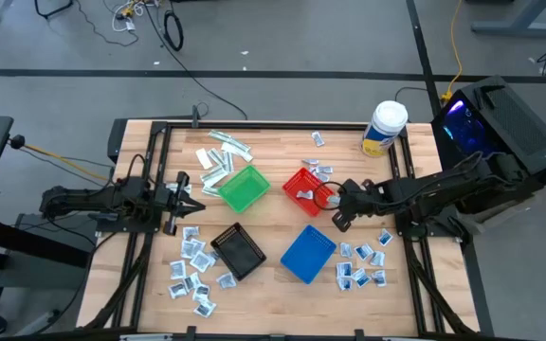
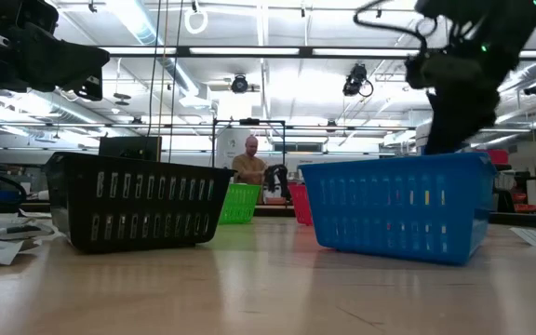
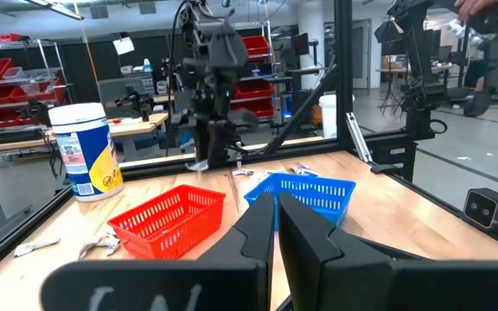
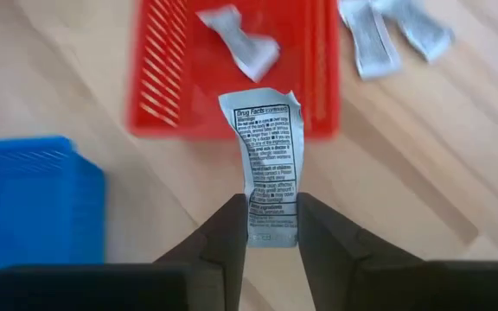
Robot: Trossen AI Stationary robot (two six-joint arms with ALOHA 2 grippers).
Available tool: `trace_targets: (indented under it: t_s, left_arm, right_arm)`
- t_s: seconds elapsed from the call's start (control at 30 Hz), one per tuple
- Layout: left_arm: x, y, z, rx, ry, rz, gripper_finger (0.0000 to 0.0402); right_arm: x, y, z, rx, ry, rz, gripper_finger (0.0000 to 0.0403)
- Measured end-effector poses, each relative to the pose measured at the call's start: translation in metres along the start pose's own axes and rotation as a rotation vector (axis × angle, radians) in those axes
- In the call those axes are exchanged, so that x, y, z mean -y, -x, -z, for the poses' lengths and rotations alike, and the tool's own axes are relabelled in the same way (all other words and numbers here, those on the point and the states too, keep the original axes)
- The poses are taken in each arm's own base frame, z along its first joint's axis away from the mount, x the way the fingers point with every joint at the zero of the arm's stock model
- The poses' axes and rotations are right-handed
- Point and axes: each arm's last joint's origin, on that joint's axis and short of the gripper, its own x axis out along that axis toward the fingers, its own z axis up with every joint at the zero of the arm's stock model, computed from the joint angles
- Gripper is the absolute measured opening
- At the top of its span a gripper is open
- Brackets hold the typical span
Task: Pick & Place First Aid Supplies
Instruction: Put the orange ointment pack into the red bin
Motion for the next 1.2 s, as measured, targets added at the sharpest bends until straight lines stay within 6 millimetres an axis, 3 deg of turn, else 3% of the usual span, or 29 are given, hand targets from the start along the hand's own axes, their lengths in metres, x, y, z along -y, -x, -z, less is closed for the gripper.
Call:
trace_targets:
  t_s: [0.23, 0.53, 0.93, 1.2]
  left_arm:
    - [0.0, 0.0, 0.0, 0.0, 0.0, 0.0, 0.0025]
    - [0.0, 0.0, 0.0, 0.0, 0.0, 0.0, 0.0025]
    - [0.0, 0.0, 0.0, 0.001, 0.0, 0.0, 0.0025]
    - [0.0, 0.0, 0.0, 0.001, 0.0, 0.0, 0.0025]
  right_arm:
    - [-0.011, 0.013, -0.02, 0.14, 0.134, -0.044, 0.0102]
    - [-0.015, 0.006, -0.035, 0.292, 0.188, -0.114, 0.0104]
    - [0.001, -0.014, -0.032, 0.296, 0.143, -0.09, 0.0133]
    - [0.002, -0.015, -0.032, 0.295, 0.135, -0.099, 0.0178]
